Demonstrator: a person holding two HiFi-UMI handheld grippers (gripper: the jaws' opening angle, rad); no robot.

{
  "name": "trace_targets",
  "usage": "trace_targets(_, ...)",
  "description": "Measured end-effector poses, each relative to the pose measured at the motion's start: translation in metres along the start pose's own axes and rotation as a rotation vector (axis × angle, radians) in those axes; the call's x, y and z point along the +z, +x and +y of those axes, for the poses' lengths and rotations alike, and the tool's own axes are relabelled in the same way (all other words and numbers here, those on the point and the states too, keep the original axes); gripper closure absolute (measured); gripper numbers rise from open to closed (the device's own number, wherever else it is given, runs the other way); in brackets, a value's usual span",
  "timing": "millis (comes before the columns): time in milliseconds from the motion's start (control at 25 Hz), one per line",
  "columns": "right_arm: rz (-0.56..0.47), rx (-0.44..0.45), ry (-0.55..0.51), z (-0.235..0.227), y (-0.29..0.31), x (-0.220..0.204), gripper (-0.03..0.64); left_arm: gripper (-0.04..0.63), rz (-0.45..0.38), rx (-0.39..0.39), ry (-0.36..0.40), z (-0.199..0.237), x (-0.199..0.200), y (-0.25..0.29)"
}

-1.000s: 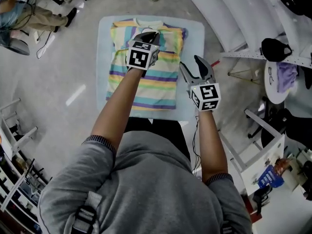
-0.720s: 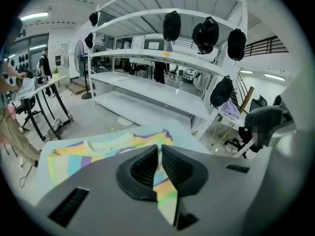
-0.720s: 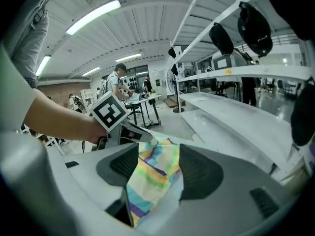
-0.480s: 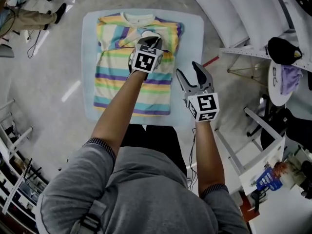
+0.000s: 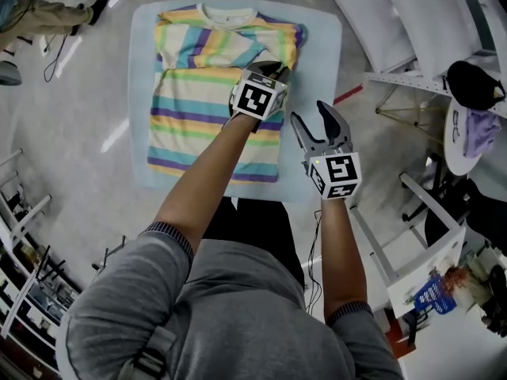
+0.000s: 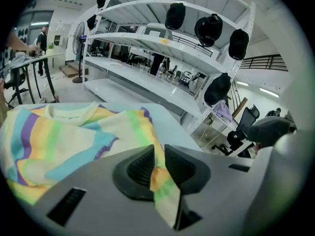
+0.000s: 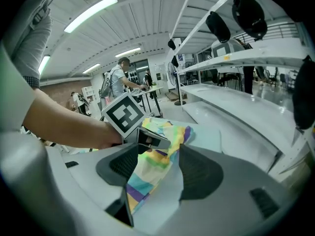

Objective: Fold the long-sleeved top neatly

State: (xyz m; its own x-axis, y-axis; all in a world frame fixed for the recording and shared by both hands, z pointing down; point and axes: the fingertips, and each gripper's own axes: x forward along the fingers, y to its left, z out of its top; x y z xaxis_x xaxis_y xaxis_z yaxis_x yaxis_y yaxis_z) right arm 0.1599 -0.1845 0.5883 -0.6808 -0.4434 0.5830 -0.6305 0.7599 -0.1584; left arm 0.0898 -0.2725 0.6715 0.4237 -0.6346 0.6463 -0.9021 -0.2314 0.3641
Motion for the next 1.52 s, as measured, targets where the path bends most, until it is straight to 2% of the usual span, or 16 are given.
trace_targets(200,-0.005,0.0,-0.006,-0.002,-0.006,-0.002,0.339,0.499,0.033,-0.056,-0.012,-0.018,-0.021,0.003)
trace_targets(280,-0.009,0.001,-0.007,-0.002,-0.009,-0.003,0.339,0.453,0.015,-0.094,-0.01,-0.029,-0.019,-0.004)
trace_targets(400,-0.016,0.006,-0.008,0.002,-0.015,-0.002,0.339,0.422,-0.018,-0.107,0.017,-0.039,-0.015,-0.027)
trace_targets(600,-0.042,0.036,-0.03,0.018,-0.028,0.013,0.337,0.413,-0.087,-0.067,0.055,-0.041,0.004,-0.09)
trace_targets(840,-0.075,0.083,-0.07,0.043,-0.042,0.034,0.336,0.407,-0.134,0.003,0.11,-0.038,0.023,-0.169)
trace_targets(1000,-0.071,0.114,-0.096,0.06,-0.043,0.044,0.333,0.403,-0.177,0.08,0.1,-0.018,0.028,-0.22)
trace_targets(1240,-0.043,0.106,-0.075,0.083,-0.044,0.046,0.324,0.402,-0.171,0.165,0.076,0.023,0.002,-0.284)
trace_targets(1520,0.013,0.046,0.011,0.119,-0.034,0.019,0.305,0.385,-0.111,0.171,0.091,0.071,-0.044,-0.325)
